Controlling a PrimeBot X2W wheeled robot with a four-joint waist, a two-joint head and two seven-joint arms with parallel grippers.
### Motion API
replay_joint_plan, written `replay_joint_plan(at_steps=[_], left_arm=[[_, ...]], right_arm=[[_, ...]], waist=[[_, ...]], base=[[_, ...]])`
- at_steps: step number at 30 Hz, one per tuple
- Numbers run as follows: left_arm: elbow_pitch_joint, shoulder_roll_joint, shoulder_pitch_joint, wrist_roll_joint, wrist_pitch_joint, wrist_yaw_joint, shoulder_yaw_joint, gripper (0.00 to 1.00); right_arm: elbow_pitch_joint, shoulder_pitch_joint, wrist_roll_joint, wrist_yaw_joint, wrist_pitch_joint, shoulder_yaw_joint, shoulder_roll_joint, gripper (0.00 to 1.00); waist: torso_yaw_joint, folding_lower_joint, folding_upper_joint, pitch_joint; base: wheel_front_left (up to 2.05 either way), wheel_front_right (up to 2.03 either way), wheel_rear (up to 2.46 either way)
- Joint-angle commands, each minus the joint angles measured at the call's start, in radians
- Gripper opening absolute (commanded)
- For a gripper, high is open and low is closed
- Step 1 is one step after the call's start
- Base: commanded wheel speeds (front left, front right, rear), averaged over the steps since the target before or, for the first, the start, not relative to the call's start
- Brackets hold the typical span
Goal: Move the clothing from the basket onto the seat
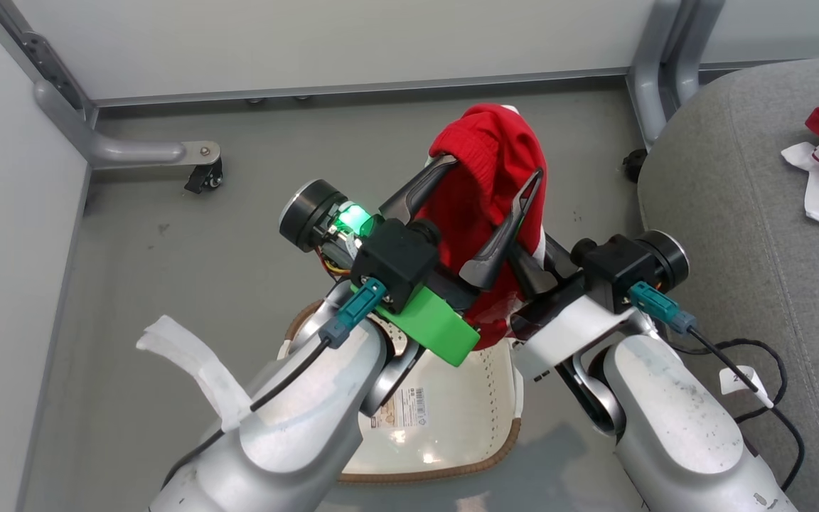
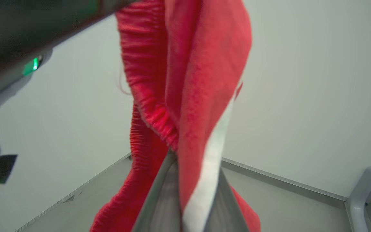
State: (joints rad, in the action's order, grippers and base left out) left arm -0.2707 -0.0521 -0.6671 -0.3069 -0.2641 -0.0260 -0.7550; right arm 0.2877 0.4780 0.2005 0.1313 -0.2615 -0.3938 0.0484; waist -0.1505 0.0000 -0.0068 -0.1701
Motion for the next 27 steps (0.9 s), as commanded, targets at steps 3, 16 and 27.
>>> replay_joint_plan(at_steps=[3, 16, 27], left_arm=[[-0.004, 0.001, 0.009, 0.006, 0.000, 0.002, -0.002, 1.00], [-0.052, 0.001, 0.052, 0.003, 0.000, -0.018, -0.053, 1.00], [-0.050, -0.016, 0.072, 0.009, 0.000, -0.009, -0.048, 1.00]], right_arm=[[-0.008, -0.013, 0.004, -0.001, -0.003, 0.007, 0.002, 0.00], [-0.027, 0.026, -0.007, -0.001, -0.003, 0.130, 0.002, 0.00], [-0.046, 0.006, -0.054, -0.001, -0.003, 0.258, 0.016, 0.00]], waist=[[-0.001, 0.0000, 0.0068, -0.002], [0.004, 0.0000, 0.0068, -0.004], [0.055, 0.0000, 0.0068, -0.015]], base=[[0.00, 0.00, 0.00], [0.00, 0.00, 0.00], [0.00, 0.00, 0.00]])
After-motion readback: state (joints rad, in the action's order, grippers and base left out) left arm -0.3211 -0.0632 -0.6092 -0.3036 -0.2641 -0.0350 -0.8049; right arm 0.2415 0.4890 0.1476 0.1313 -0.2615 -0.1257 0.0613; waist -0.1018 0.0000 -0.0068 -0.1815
